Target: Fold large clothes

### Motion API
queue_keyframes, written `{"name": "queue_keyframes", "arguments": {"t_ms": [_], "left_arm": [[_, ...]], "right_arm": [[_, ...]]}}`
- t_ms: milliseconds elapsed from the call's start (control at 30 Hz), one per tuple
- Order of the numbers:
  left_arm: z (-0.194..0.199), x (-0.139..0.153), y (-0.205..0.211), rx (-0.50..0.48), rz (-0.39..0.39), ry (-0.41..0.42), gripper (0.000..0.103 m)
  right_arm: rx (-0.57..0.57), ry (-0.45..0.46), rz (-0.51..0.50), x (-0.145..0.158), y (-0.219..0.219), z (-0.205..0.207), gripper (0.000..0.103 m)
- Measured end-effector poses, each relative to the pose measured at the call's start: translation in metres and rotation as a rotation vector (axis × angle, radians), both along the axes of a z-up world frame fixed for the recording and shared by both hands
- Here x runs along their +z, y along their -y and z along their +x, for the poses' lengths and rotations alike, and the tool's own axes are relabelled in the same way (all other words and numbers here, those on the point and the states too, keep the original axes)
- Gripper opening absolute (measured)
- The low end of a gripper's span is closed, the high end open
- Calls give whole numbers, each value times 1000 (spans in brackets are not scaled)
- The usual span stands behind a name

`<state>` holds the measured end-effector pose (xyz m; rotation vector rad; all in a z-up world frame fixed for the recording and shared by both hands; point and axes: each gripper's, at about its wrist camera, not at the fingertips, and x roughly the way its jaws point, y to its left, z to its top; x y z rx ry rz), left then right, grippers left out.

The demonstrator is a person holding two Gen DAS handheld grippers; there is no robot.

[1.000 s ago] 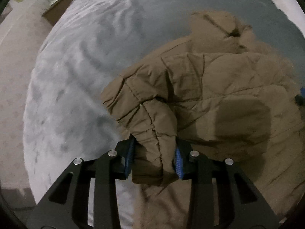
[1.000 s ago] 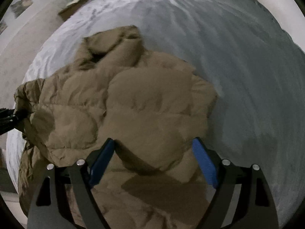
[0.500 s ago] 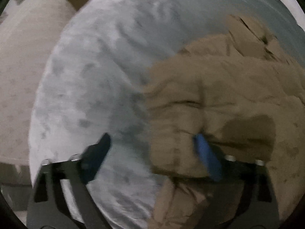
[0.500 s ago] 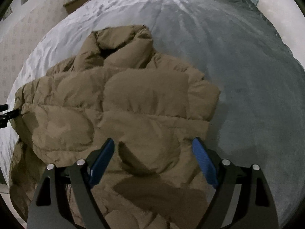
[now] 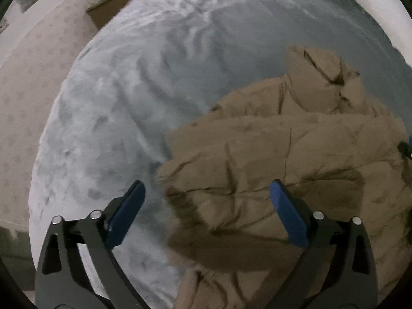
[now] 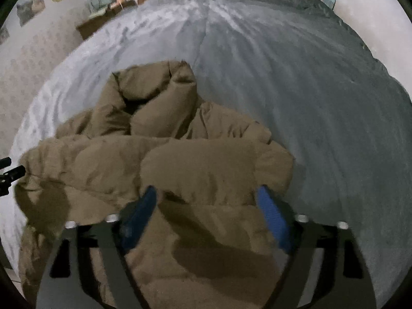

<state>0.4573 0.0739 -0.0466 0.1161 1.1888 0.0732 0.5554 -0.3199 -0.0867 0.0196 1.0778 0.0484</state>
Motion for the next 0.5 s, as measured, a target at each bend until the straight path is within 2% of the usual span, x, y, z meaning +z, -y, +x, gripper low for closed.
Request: {"name": "queue_keyframes", "arguments": {"t_ms": [67, 100, 133, 233, 500], "left_arm": [[2, -14, 5, -5, -7, -44, 72], [5, -24, 5, -4, -10, -60, 72], [8, -30, 6, -2, -18, -61, 72], [12, -44, 0, -10, -41, -74, 72], [17, -60, -5, -33, -18, -115, 76]], "right_arm": [[-6, -16, -13, -7, -3, 7, 48], [-4, -23, -21, -10, -4, 10, 45], [-1, -29, -27, -13, -5, 11, 42], [12, -53, -52, -22, -8, 16, 42], [18, -107, -65, -46, -10, 26, 42]]}}
